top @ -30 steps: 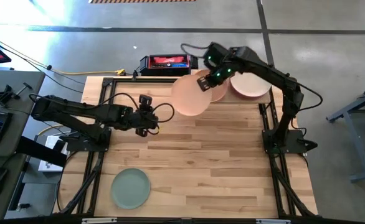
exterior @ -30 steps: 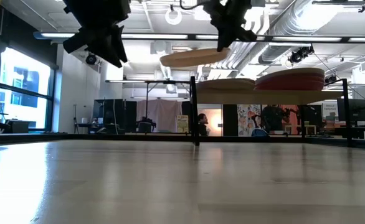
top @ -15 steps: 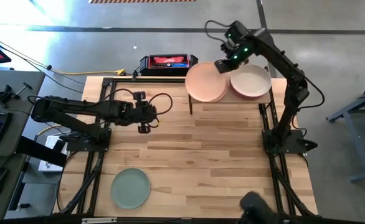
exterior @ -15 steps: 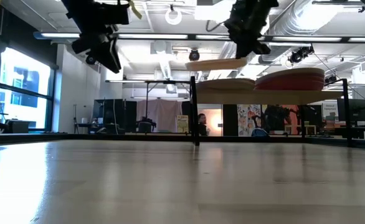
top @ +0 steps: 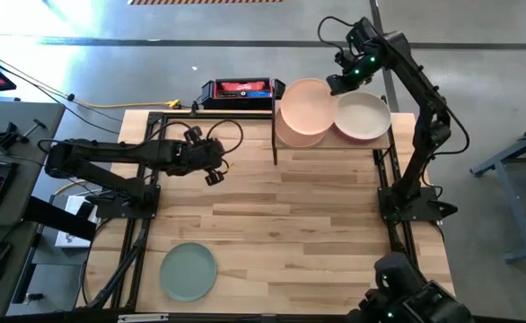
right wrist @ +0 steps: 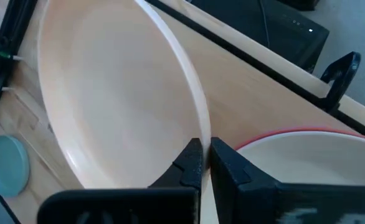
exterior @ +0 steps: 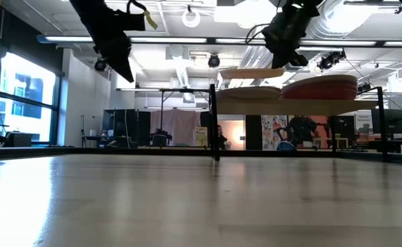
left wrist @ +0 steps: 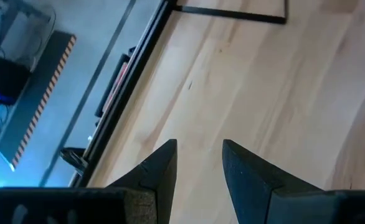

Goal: Place and stack plates onto a shelf
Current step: Stack the light brown plate on top of the brown plate

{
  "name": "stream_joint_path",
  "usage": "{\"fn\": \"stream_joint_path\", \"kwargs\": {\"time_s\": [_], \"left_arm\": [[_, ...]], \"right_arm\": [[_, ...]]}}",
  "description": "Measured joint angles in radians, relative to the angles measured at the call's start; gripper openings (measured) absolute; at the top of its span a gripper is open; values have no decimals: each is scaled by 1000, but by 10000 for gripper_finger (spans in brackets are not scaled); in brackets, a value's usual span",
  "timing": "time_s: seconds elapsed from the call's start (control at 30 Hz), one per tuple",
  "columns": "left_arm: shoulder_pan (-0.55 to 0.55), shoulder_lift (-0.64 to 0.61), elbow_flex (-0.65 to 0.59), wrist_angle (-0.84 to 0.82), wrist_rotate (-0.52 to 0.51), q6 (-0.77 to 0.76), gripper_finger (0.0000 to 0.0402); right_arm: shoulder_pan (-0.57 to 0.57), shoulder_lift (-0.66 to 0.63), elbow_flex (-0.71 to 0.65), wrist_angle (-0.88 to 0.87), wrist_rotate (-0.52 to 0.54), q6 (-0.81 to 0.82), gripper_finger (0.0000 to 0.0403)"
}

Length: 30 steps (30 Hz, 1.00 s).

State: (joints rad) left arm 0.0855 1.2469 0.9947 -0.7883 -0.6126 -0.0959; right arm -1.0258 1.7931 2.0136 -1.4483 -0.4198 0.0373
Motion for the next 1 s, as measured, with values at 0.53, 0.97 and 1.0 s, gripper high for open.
{"fn": "stream_joint_path", "kwargs": {"time_s": [0.53,0.97,1.0], "left_arm": [[63,0,0,54,-1,-60,117],[72,0,0,54,-1,-60,117],[72,0,0,54,-1,-60,117]], "right_arm": [[66,15,0,9,23,-46,0],[85,88,0,4,18,-65,0],[85,92,0,2,16,-65,0]]}}
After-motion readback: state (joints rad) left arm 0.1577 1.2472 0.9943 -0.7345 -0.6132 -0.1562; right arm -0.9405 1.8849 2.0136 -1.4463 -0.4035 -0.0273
